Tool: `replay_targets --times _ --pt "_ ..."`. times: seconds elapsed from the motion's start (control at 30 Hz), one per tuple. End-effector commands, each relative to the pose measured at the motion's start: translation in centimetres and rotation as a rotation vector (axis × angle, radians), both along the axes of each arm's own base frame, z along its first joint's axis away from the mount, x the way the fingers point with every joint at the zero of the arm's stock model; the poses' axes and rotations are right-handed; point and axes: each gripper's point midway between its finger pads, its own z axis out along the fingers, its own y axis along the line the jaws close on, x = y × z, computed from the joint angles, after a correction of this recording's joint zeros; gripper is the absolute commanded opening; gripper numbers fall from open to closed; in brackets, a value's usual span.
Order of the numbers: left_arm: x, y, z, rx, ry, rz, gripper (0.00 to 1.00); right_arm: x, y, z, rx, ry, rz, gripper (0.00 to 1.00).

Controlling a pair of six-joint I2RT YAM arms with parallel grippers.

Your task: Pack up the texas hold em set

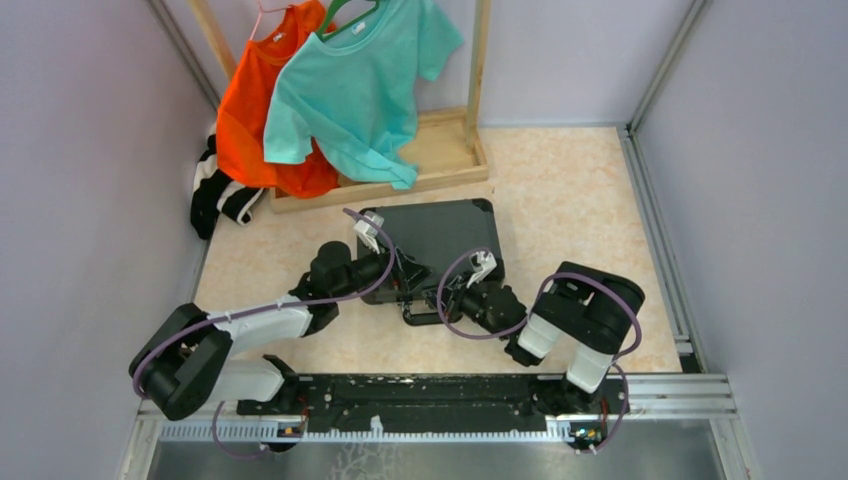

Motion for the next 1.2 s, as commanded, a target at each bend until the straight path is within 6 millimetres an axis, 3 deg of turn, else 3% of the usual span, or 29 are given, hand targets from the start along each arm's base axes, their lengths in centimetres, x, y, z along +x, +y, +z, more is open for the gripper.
replay_targets --times 0.0,0.2,0.47,0.63,0.93,1.17 --pt "-5.7 3.9 -11.7 0.281 0.390 -0.012 0.98 3.0 -0.9 3.4 0.085 -0.092 -0.119 0.02" --pt "-5.5 3.6 -11.3 0.272 0.381 -0.016 0.98 2.0 -1.2 5.3 0.112 -0.122 -0.091 0.03" --pt "-5.3 3.2 -10.5 0.258 0.365 -0.023 0.98 1.7 -1.3 6.2 0.050 -0.160 -0.066 0.04" --pt "-5.4 3.0 -9.9 0.245 0.362 -0.026 0.98 0.3 -0.7 6.6 0.062 -0.164 -0.005 0.05" --pt "-4.9 2.7 -9.7 0.250 0.355 -0.025 0.98 -2.0 -1.5 4.0 -0.089 -0.152 -0.001 0.06" --pt "-4.9 2.4 -9.9 0.242 0.365 -0.033 0.98 -2.1 -1.7 1.9 -0.167 -0.117 -0.009 0.00"
